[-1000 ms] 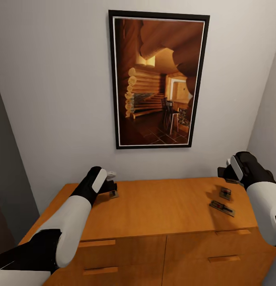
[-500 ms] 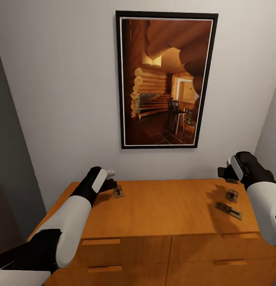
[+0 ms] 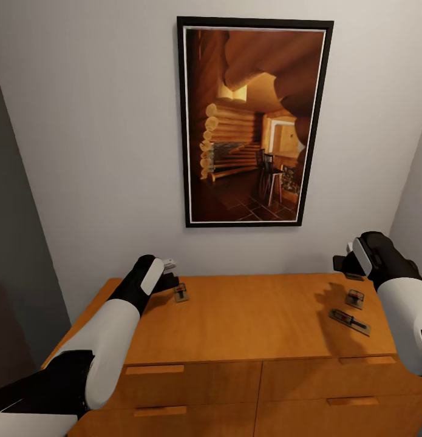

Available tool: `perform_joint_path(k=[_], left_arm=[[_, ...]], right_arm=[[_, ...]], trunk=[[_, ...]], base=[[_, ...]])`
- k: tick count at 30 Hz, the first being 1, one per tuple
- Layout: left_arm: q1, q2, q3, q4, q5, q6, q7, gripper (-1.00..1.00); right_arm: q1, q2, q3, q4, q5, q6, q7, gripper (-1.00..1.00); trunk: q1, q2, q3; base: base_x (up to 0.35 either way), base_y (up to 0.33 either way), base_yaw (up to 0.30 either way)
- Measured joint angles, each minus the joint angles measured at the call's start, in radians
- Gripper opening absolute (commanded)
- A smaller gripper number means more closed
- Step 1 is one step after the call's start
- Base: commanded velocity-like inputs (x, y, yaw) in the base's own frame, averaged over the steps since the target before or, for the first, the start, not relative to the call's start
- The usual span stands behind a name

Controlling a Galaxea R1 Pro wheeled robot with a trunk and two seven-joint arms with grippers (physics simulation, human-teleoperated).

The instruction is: Take the four mousetraps from the cabinet in the bathroom and place them on the bathroom floor. Make sure all four end up on the same floor surface, and ensure that at least two of them are either under or directly next to the same bathroom sink.

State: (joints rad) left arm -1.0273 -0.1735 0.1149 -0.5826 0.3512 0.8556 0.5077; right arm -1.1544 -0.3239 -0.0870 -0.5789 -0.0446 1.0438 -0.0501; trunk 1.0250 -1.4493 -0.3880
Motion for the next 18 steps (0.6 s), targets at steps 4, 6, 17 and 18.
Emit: perform_joint_path(k=[4, 6, 17, 18], left_arm=[[0.0, 0.0, -0.001, 0.001, 0.01, 0.0, -0.001, 1.0], [0.001, 0.0, -0.001, 0.002, 0.016, 0.001, -0.001, 1.0], [0.002, 0.0, -0.068, 0.003, 0.021, 0.005, -0.002, 1.0], [0.002, 0.0, -0.075, 0.003, 0.022, 0.005, -0.002, 1.0]], right_arm=[[0.0, 0.0, 0.0, 0.0, 0.0, 0.0, 0.001, -1.0], [0.0, 0.0, 0.0, 0.0, 0.0, 0.0, 0.001, -1.0], [0.0, 0.0, 0.0, 0.001, 0.0, 0.0, 0.001, -1.0], [0.0, 0.0, 0.0, 0.001, 0.0, 0.0, 0.001, -1.0]], trunk=[[0.0, 0.0, 0.0], [0.0, 0.0, 0.0], [0.0, 0.0, 0.0], [0.0, 0.0, 0.0]], base=[[0.0, 0.0, 0.0], [0.0, 0.0, 0.0], [0.0, 0.0, 0.0], [0.0, 0.0, 0.0]])
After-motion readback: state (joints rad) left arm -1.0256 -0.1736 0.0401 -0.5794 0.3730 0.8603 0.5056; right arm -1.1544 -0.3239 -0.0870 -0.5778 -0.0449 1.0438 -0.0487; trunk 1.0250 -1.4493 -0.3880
